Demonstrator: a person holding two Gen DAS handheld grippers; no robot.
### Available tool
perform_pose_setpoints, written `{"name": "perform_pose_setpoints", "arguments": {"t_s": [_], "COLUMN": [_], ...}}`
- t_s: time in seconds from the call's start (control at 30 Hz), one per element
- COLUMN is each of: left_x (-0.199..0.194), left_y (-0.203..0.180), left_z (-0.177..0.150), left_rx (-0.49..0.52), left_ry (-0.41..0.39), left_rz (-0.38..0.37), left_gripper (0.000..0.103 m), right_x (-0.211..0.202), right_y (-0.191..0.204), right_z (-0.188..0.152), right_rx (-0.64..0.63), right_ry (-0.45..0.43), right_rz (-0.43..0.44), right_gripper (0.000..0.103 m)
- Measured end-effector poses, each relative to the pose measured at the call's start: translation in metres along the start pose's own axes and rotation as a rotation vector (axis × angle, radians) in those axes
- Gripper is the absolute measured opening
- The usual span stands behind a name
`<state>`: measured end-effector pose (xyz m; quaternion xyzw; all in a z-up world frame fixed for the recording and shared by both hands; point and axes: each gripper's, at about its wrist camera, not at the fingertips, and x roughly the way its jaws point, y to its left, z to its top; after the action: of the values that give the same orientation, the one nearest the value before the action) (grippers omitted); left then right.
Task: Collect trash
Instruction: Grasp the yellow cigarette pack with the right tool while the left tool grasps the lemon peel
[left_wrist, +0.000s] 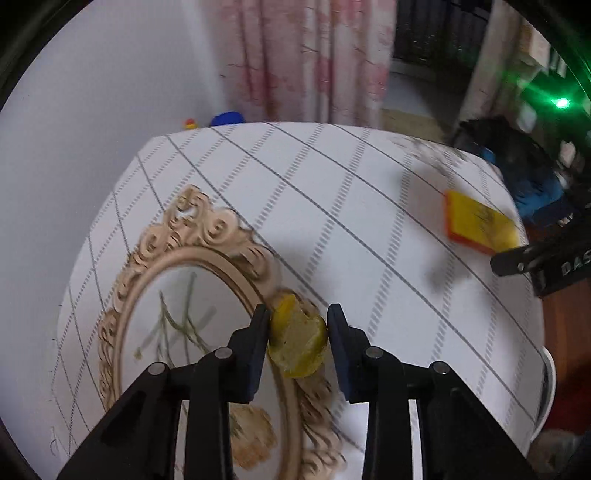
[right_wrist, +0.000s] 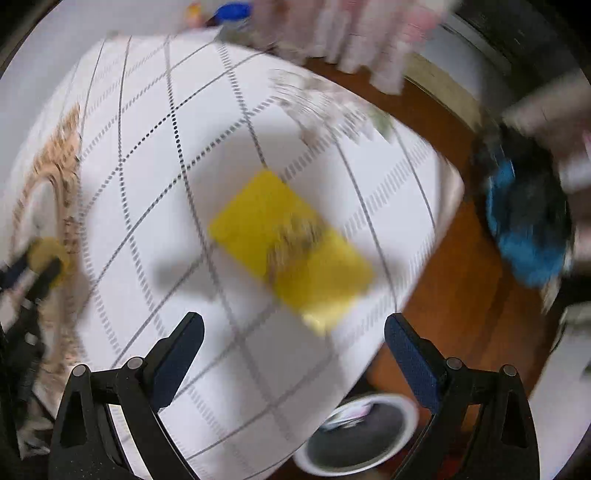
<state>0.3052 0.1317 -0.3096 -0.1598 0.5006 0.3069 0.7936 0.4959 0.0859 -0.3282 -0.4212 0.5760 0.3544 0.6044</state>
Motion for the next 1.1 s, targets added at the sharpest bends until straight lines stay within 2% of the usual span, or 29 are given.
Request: {"name": "perform_pose_setpoints", "arguments": {"t_s": [0.1, 0.2, 0.37, 0.43, 0.47, 0.53, 0.77, 0.87, 1.1], "left_x": [0.008, 0.011, 0.011, 0.01, 0.01, 0.009, -0.011, -0.025, -0.068], "left_y": [0.005, 0.003, 0.002, 0.002, 0.002, 0.003, -0.001, -0.002, -0.009], "left_z": [0.007, 0.008, 0.012, 0.013, 0.014, 0.015, 0.017, 0.017, 0.009], "left_rx": [-0.013, -0.012, 0.0, 0.0, 0.0, 0.001, 0.022, 0.027, 0.061], "left_ry": [0.007, 0.009, 0.005, 0.004, 0.002, -0.001, -0.03, -0.046, -0.092], "left_rz": [0.007, 0.008, 0.001, 0.0, 0.0, -0.002, -0.009, -0.019, -0.059], "left_gripper": [0.029, 0.029, 0.029, 0.029, 0.029, 0.029, 0.027, 0.027, 0.021], "right_x": [0.016, 0.03, 0.036, 0.035, 0.033, 0.027, 0.001, -0.014, -0.058], "right_y": [0.007, 0.011, 0.004, -0.003, -0.007, -0.008, -0.003, -0.004, -0.007], "right_z": [0.026, 0.037, 0.048, 0.05, 0.049, 0.046, 0.019, -0.001, -0.077], "right_rx": [-0.112, -0.2, -0.248, -0.23, -0.221, -0.211, -0.059, 0.037, 0.266], "right_ry": [0.072, 0.135, 0.182, 0.194, 0.19, 0.164, 0.049, 0.001, -0.202], "right_rz": [-0.038, -0.061, -0.003, 0.067, 0.081, 0.085, 0.068, 0.097, 0.181], "right_gripper": [0.099, 0.099, 0.097, 0.082, 0.08, 0.067, 0.065, 0.065, 0.064]}}
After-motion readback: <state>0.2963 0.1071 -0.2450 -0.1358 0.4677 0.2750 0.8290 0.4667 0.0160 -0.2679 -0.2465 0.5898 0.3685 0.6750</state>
